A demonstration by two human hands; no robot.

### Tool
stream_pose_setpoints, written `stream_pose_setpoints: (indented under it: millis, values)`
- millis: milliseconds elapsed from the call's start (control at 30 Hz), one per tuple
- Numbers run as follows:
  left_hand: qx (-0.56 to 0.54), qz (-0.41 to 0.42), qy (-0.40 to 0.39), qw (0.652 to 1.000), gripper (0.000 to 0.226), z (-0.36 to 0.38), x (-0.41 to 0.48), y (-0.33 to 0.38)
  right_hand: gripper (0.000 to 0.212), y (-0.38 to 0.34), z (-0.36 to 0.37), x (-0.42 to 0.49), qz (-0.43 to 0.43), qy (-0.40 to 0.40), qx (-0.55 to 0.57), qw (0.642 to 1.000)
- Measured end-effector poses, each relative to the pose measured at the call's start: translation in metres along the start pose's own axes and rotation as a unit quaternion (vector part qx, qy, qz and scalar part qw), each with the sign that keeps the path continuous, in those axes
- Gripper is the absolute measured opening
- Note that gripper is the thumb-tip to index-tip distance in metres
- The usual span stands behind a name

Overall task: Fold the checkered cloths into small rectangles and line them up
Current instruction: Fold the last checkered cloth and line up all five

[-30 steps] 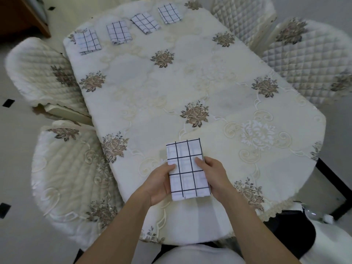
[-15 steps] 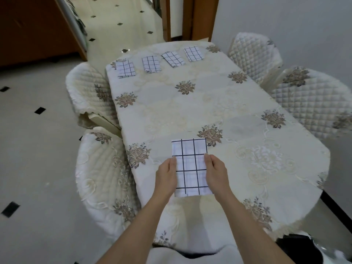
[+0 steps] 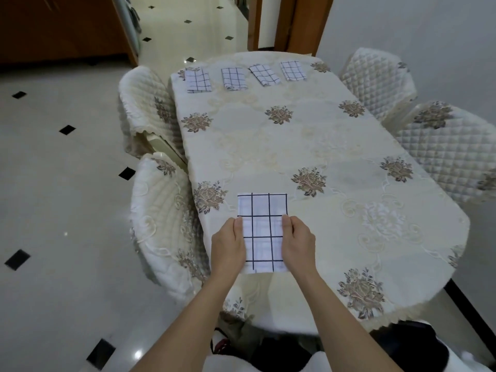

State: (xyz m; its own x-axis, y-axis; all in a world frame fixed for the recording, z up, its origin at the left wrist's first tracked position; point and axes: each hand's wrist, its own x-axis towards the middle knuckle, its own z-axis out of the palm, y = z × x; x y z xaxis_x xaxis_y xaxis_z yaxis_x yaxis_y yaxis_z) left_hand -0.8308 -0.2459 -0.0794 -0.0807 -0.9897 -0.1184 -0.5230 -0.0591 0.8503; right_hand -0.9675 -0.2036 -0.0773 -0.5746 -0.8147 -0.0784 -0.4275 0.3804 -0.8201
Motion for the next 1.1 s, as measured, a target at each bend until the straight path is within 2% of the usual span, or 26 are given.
stream_pose_setpoints:
  millis: [167,433,700,900,1100]
  values:
    - [-0.011,-0.021,0.068,0.997,0.041,-0.026,-0.026,-0.011,0.043,-0.013,0.012,-0.017,-0.052,-0.046,0.000,0.998]
    - [-0.019,-0.083,0.198,0.976,0.024,-0.065,-0.085,-0.021,0.038,-0.035,0.026,-0.058,-0.116,-0.154,0.037,0.981]
    - [-0.039,-0.184,0.303,0.934,0.028,-0.114,-0.153,-0.060,0.041,-0.047,0.071,-0.123,-0.180,-0.273,0.035,0.944]
    - [-0.030,-0.206,0.378,0.902,0.030,-0.158,-0.179,-0.086,0.040,-0.080,0.111,-0.161,-0.237,-0.326,0.029,0.915]
    - [-0.036,-0.222,0.421,0.879,0.029,-0.201,-0.170,-0.129,0.040,-0.108,0.170,-0.179,-0.246,-0.356,0.014,0.901]
